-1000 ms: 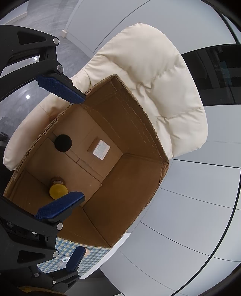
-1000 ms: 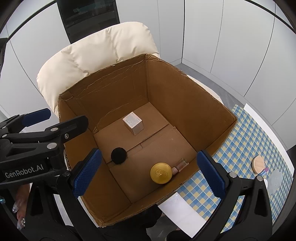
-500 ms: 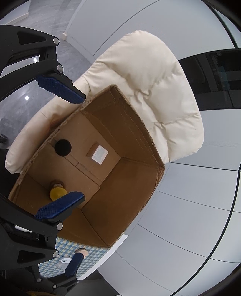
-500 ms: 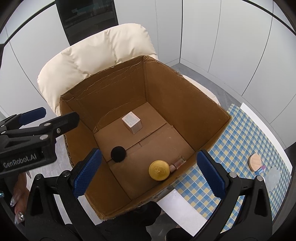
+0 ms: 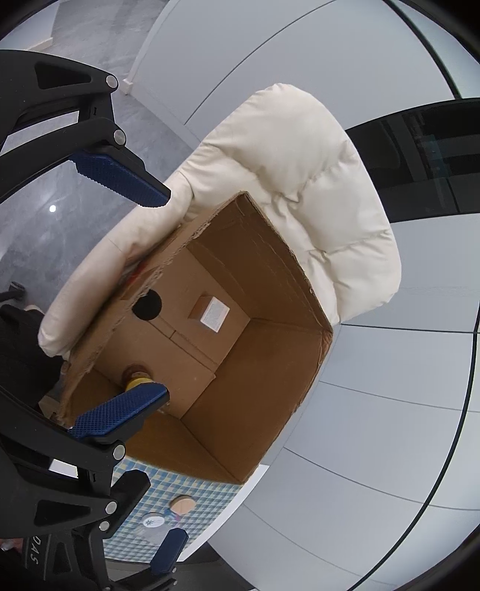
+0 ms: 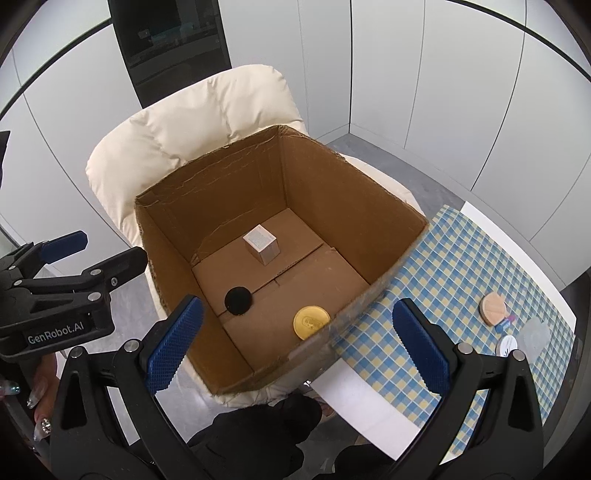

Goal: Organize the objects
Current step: 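Withdraw both open tools from the box back toward the table, then move both open tools over the checked cloth toward the compact and clear box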

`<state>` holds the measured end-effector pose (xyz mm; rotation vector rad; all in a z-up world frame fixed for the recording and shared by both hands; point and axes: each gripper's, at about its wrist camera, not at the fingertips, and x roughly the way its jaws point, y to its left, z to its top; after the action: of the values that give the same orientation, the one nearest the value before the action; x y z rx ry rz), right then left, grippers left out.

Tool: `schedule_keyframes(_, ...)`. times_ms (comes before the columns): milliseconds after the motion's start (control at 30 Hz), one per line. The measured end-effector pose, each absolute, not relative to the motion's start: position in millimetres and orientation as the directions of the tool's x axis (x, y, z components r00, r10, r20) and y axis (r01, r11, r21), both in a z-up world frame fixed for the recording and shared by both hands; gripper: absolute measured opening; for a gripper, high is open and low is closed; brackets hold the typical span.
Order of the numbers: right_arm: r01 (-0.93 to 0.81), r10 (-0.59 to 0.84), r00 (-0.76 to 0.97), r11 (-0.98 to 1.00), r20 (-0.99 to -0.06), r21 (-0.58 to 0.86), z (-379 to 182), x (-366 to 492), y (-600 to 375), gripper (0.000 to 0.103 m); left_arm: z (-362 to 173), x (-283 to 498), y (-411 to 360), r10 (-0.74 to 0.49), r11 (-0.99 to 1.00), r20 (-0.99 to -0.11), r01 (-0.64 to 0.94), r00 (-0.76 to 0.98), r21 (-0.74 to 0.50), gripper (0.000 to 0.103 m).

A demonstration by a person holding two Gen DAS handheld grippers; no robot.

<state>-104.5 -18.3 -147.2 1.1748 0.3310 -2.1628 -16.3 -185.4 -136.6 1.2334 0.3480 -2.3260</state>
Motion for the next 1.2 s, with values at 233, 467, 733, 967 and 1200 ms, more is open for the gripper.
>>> schedule_keyframes(233, 0.636, -0.425, -0.400, -0.766, -0.812, 0.087, -132, -85, -2, 0.103, -125, 6, -170, -0.293, -0.863, -0.824, 0.505, -0.484, 0.010, 0.096)
schedule_keyframes(467, 0.626, -0.432, -0.406, -0.773, -0.805, 0.099, -119, -62, 17, 0.103, -116, 27, -159, -0.279, -0.873, -0.827, 0.488, -0.487, 0.006, 0.096)
schedule_keyframes(733, 0.618, -0.438, -0.408, -0.779, -0.801, 0.112, -106, -35, 38, 0.103, -106, 54, -141, -0.269, -0.883, -0.827, 0.469, -0.493, 0.008, 0.096)
schedule_keyframes(967, 0.613, -0.442, -0.413, -0.782, -0.796, 0.116, -97, -10, 55, 0.103, -102, 77, -127, -0.253, -0.893, -0.833, 0.451, -0.492, 0.004, 0.096)
schedule_keyframes(1200, 0.612, -0.445, -0.403, -0.781, -0.800, 0.126, -96, 14, 69, 0.103, -101, 101, -116, -0.242, -0.899, -0.837, 0.437, -0.490, 0.004, 0.096)
